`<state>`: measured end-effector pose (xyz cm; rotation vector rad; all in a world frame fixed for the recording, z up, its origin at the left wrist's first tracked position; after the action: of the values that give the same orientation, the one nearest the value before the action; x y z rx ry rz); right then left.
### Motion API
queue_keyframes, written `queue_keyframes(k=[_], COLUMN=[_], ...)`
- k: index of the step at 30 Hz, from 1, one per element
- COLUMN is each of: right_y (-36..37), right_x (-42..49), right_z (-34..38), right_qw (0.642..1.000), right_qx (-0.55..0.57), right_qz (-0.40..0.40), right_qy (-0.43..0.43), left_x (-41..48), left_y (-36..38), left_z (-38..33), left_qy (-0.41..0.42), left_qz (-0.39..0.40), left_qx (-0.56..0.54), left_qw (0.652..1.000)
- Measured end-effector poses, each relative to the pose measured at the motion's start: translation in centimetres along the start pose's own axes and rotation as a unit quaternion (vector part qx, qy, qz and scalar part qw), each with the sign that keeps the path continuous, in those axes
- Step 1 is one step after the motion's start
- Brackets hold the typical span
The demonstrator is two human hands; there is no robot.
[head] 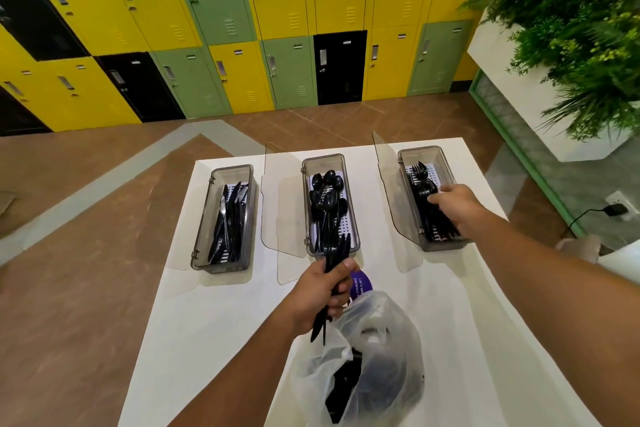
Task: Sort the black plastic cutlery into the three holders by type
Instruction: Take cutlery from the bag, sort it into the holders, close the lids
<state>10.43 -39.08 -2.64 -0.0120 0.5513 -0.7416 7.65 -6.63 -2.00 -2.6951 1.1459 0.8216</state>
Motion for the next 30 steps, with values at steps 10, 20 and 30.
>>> queue_keyframes(k=[10, 20, 30], right_y=[1.9, 9.4, 11.3], right_x=[-8.4, -19.7, -20.0], right_z=[0.3, -1.5, -1.7], right_qw=[0.983, 0.956, 0.962], right_qx=[0.128, 0.064, 0.122], right_qz=[0.039, 0.285, 0.243], right_qy=[-0.123, 0.001, 0.033], left_x=[-1.2, -3.3, -4.7], left_y=[-0.1, -0.2, -2.0], left_z=[-0.1, -1.2, -0.2], left_qy=[0.025, 0.058, 0.042], left_qz=[-0.008, -0.018, -0.044], left_qx=[-0.004, 0.018, 0.007], left_qw=[1.000, 0.998, 0.998])
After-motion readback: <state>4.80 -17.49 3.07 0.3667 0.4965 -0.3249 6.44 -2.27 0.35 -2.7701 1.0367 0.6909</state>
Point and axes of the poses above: each hand's wrist, its own x-axis towards the middle knuckle, its own y-axis out of the palm, z = x × y, the point moved 3 cm from there along x, towards the middle knuckle, and after that the axes turned 15 degrees about x, right-handed, at the moved point
